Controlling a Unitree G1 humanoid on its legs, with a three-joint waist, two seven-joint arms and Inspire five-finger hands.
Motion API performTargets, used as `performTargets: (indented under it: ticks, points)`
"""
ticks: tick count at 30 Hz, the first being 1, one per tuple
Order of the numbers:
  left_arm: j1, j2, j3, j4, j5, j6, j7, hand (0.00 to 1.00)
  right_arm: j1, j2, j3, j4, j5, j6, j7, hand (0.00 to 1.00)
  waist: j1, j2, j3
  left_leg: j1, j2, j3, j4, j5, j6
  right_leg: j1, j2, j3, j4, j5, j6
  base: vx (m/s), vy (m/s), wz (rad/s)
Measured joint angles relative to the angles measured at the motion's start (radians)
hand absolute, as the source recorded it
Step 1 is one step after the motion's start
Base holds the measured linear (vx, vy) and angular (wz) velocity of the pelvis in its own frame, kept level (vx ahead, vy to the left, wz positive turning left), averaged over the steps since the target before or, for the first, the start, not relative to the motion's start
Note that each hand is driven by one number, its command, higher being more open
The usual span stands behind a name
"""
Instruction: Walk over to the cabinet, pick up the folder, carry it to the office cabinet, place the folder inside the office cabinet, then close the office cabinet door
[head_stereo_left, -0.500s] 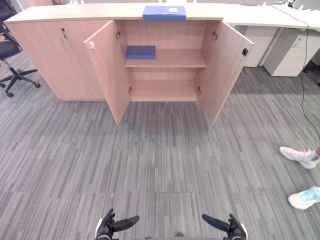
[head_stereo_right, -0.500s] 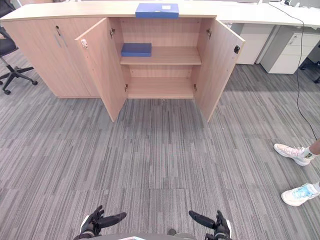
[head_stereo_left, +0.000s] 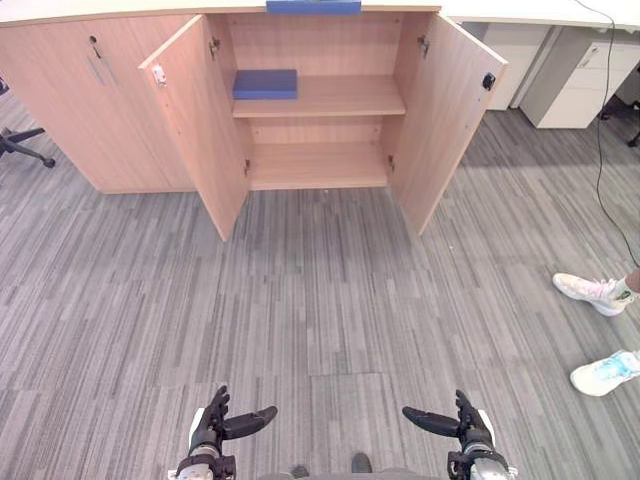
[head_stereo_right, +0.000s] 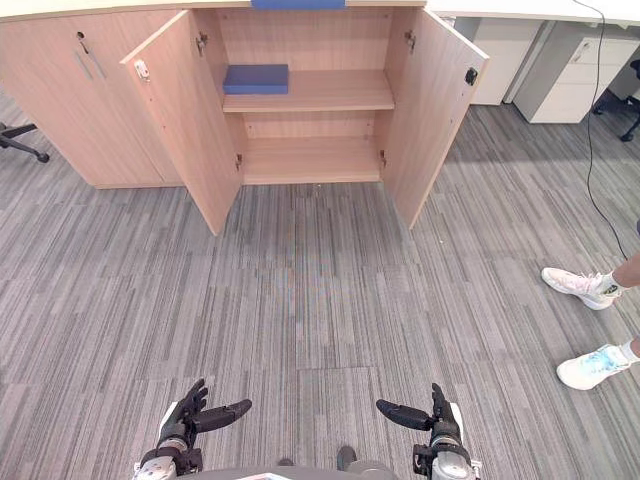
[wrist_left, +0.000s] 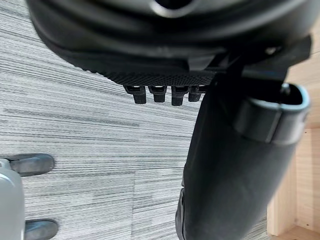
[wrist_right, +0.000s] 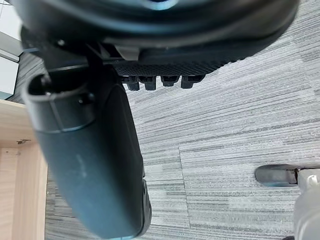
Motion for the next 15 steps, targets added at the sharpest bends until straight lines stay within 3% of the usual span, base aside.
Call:
performTargets:
  ticks: [5,7,9,11,13,15]
  points:
    - [0.002,-0.01,0.0,-0.025,-0.001,0.0,0.004,1.0,-0.041,-0.022,0.0,0.002,0.009,0.003,-0.003,1.0,0.005,0.02,0.015,-0.071,0.012,0.033,0.096,-0.065,0.026,-0.049,0.008,0.033,0.022,-0.003,0.004,0.02,0.011,-0.23]
    - [0.001,-0.01,0.001,-0.048,-0.003,0.0,0.007,1.0,-0.062,-0.022,0.0,0.002,0.01,0.009,-0.007,1.0,0.008,0.027,0.026,-0.101,0.019,0.052,0.139,-0.094,0.035,-0.095,0.012,0.049,0.085,-0.036,0.013,0.04,0.037,-0.26]
    - [-0.003,-0.01,0.001,-0.06,-0.003,0.0,0.008,1.0,-0.07,-0.022,0.0,0.002,0.016,0.009,-0.009,1.0,0.009,0.029,0.041,-0.108,0.017,0.058,0.172,-0.124,0.044,-0.151,0.008,0.048,0.225,-0.11,0.029,0.04,0.026,-0.1]
    - [-0.001,-0.007,0.0,-0.077,-0.006,0.001,0.011,1.0,-0.063,-0.019,0.001,0.0,0.026,0.01,-0.009,1.0,0.007,0.03,0.053,-0.082,0.011,0.053,0.187,-0.172,0.056,-0.274,-0.011,-0.014,0.531,-0.178,0.073,0.1,0.033,-0.04]
    - [-0.005,0.01,-0.012,-0.081,-0.011,0.001,0.017,1.0,-0.051,-0.014,0.004,-0.007,0.044,0.011,-0.009,1.0,-0.002,0.023,0.07,-0.038,0.0,0.031,0.186,-0.189,0.073,-0.368,-0.052,-0.088,0.749,-0.215,0.065,0.23,0.019,0.24]
    - [-0.008,0.023,-0.023,-0.081,-0.011,0.004,0.023,1.0,-0.049,-0.018,0.003,-0.007,0.048,0.018,-0.009,1.0,-0.014,0.024,0.085,0.014,0.004,0.015,0.174,-0.208,0.077,-0.414,-0.08,-0.154,0.769,-0.253,0.031,0.38,-0.02,0.33]
